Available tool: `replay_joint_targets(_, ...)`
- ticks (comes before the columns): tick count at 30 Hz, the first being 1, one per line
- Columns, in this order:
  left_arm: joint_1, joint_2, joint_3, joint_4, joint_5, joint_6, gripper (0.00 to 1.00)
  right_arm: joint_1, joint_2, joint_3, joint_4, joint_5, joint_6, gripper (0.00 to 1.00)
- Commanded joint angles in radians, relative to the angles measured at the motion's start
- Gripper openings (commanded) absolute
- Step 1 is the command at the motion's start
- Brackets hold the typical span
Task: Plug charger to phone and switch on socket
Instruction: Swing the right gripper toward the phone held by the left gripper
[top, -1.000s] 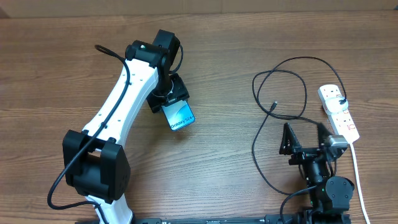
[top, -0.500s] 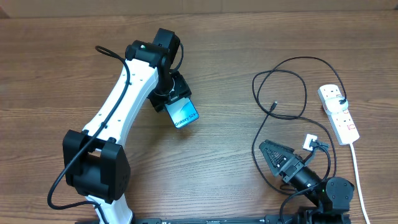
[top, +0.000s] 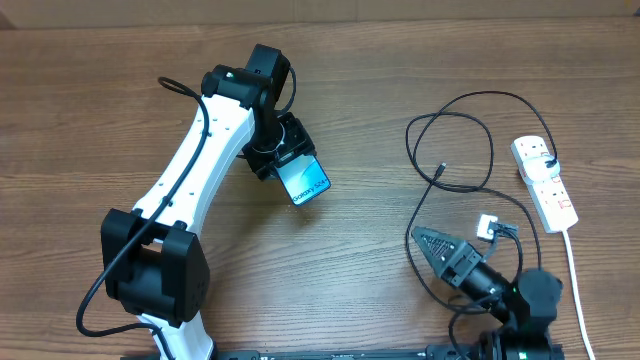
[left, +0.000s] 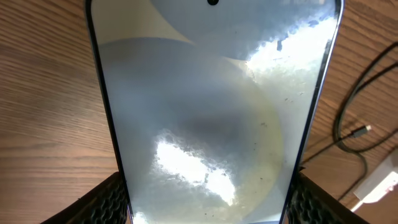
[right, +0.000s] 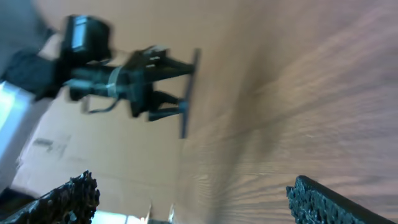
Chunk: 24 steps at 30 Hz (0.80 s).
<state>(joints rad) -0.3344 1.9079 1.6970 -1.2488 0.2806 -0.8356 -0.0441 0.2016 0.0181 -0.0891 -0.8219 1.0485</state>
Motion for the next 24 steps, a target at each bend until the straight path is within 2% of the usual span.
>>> replay_joint_targets(1, -0.005, 0.001, 0.035, 0.002, 0.060, -0.010, 0.55, 0.006, 0.105, 0.013, -0.013, 0.081, -0.054, 0.99)
replay_joint_targets(8, -0.005, 0.001, 0.035, 0.025, 0.080, -0.026, 0.56, 0.085, 0.385, 0.107, 0.053, 0.172, -0.110, 0.99)
replay_joint_targets(11, -0.005, 0.001, 0.035, 0.032, 0.090, -0.041, 0.56, 0.174, 0.476, 0.155, 0.125, 0.217, -0.076, 0.99)
replay_joint_targets(15, -0.005, 0.001, 0.035, 0.042, 0.099, -0.044, 0.56, 0.327, 0.589, 0.197, 0.213, 0.380, -0.012, 0.99)
replay_joint_targets(19, -0.005, 0.001, 0.035, 0.051, 0.113, -0.057, 0.56, 0.466, 0.700, 0.197, 0.389, 0.553, 0.026, 1.00)
replay_joint_targets(24, -0.005, 0.001, 0.035, 0.057, 0.113, -0.060, 0.56, 0.587, 0.860, 0.197, 0.718, 0.655, 0.026, 1.00)
